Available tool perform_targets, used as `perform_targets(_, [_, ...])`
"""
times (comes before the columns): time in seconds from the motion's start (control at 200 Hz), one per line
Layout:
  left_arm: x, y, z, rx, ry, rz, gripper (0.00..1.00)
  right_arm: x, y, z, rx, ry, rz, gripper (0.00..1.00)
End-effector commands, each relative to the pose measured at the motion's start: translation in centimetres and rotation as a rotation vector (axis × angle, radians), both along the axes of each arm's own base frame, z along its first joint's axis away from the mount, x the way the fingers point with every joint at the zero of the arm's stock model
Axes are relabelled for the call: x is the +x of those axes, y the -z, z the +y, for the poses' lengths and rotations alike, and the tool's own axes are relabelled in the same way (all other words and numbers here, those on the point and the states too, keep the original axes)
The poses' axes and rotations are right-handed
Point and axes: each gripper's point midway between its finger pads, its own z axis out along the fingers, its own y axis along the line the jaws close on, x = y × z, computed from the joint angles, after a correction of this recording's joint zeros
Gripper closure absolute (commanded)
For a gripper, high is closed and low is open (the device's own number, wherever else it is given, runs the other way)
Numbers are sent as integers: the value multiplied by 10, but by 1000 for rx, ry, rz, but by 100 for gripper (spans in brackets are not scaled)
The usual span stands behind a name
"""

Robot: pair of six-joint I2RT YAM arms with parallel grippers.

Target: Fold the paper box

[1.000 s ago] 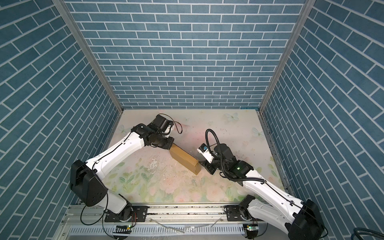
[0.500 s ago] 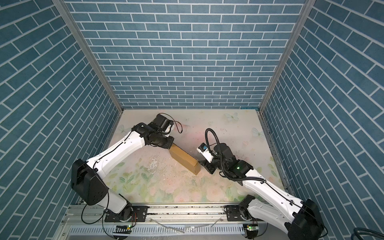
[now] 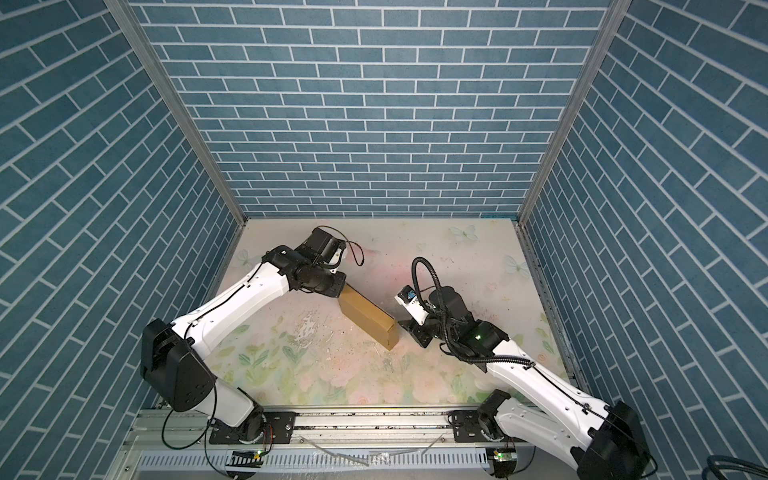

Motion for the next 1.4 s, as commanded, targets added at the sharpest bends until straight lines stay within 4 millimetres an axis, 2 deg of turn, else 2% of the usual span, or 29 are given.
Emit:
perform_targets(0.0, [-3, -6, 4, 13, -2, -16, 80, 2, -16, 1, 8, -9, -49, 52])
perform_targets(0.24, [-3, -10, 6, 13, -5, -35, 77, 2, -16, -1, 5, -4, -54, 52])
perform_targets(0.59, [3, -1, 3, 16, 18, -44, 74, 2, -18, -2, 6, 2, -58, 52])
perform_targets(1.175, [17, 18, 2, -24, 18, -30, 79, 4, -25, -5, 6, 21, -59, 52])
perform_targets(1.395, [20, 22, 0, -40, 19, -25, 85, 4, -26, -5, 1, 29, -55, 52])
